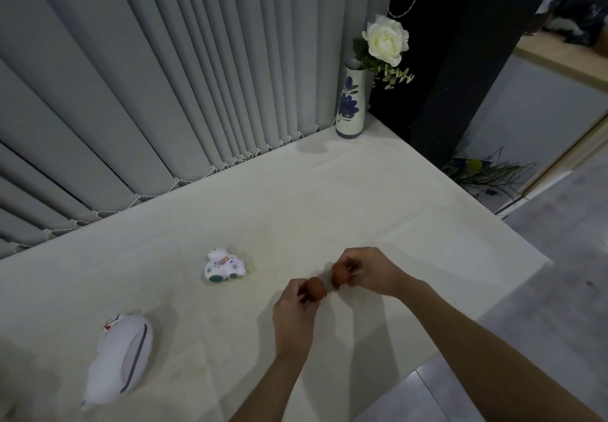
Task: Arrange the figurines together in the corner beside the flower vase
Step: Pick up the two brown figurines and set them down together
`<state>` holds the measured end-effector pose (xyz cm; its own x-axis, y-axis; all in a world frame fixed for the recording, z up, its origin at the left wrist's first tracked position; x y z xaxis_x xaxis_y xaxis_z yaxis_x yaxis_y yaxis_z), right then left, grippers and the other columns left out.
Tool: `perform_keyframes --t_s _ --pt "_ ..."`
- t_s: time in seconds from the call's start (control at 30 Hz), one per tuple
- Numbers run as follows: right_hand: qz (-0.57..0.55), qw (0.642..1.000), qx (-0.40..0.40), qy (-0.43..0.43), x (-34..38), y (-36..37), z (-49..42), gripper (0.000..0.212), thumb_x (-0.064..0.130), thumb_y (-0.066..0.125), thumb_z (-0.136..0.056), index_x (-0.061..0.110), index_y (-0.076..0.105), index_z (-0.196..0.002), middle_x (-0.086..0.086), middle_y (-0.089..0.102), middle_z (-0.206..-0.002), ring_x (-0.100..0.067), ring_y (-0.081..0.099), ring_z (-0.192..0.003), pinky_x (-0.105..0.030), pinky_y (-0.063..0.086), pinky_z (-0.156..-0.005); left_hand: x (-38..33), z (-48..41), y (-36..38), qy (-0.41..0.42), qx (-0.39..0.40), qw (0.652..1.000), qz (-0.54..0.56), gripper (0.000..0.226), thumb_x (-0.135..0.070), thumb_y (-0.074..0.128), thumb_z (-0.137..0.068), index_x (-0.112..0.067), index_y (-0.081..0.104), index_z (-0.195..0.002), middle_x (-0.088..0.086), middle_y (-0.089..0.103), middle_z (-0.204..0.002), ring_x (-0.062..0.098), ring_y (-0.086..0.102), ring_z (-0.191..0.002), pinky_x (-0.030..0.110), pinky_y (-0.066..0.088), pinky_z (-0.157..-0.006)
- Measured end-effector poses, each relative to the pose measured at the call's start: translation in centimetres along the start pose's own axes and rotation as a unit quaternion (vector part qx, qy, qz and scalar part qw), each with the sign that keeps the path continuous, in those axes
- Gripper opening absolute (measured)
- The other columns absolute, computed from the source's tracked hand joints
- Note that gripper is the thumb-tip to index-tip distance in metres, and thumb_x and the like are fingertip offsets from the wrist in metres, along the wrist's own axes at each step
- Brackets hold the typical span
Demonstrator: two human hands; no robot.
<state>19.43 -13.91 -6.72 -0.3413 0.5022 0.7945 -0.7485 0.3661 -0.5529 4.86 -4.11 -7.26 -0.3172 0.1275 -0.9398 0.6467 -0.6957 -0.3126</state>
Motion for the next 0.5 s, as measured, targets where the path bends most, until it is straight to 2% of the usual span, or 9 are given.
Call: perform_keyframes --t_s 0.03,0.1,0.2,0.33,0.5 --pt "-0.009 1.0 -0.001 0.0 -0.09 0.0 0.01 0.027 -0.013 0.064 -0.065 0.009 0.066 -0.08 -0.004 0.067 -0.082 -0.017 0.064 -0.079 -0.02 0.053 -0.071 0.1 0.01 0.03 -0.002 0.001 1.0 0.002 0.026 0.015 0.062 -0.073 -0.011 0.06 -0.076 -0.005 0.064 -0.072 -0.009 0.058 -0.068 0.001 0.046 -0.066" --pt "-0.017 1.0 0.001 -0.001 -0.22 0.04 -0.01 0.029 -0.015 0.063 -0.065 0.01 0.066 -0.08 -0.004 0.066 -0.081 -0.015 0.063 -0.077 -0.013 0.052 -0.067 0.31 0.01 0.08 -0.004 0.004 1.0 -0.004 0.026 0.013 0.062 -0.073 -0.013 0.06 -0.077 -0.005 0.064 -0.072 -0.007 0.059 -0.07 0.007 0.05 -0.07" --pt "-0.015 1.0 0.007 -0.005 -0.36 0.1 -0.08 0.026 -0.016 0.064 -0.065 0.001 0.067 -0.085 -0.004 0.066 -0.082 -0.012 0.062 -0.075 -0.005 0.049 -0.064 0.57 -0.13 0.11 -0.008 0.011 1.0 -0.008 0.028 0.011 0.062 -0.073 -0.016 0.06 -0.076 -0.007 0.064 -0.072 -0.005 0.058 -0.069 0.015 0.052 -0.074" --pt "-0.012 1.0 0.011 -0.014 -0.3 0.16 -0.13 0.027 -0.015 0.067 -0.065 0.001 0.068 -0.087 -0.002 0.066 -0.083 -0.01 0.062 -0.076 -0.004 0.048 -0.065 0.31 -0.14 0.08 0.002 0.015 1.0 -0.021 0.039 0.013 0.061 -0.072 -0.025 0.057 -0.071 -0.009 0.064 -0.07 -0.006 0.058 -0.069 0.005 0.049 -0.068" --pt "-0.001 1.0 0.017 -0.022 -0.19 0.22 -0.17 0.029 -0.013 0.069 -0.065 0.002 0.068 -0.09 -0.004 0.068 -0.088 -0.011 0.061 -0.081 -0.003 0.048 -0.068 0.24 -0.04 0.08 0.001 0.023 0.999 -0.033 0.038 0.014 0.059 -0.072 -0.025 0.057 -0.071 -0.009 0.063 -0.07 -0.008 0.058 -0.067 0.002 0.046 -0.066"
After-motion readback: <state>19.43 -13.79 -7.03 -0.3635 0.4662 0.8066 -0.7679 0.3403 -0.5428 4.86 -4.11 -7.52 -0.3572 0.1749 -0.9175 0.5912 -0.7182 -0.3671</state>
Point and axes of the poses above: each hand's wrist, its own z-axis away from the middle knuckle, its own y-axis out of the palm, x = y × z, the point moved 8 cm from there along -z, towards the middle knuckle
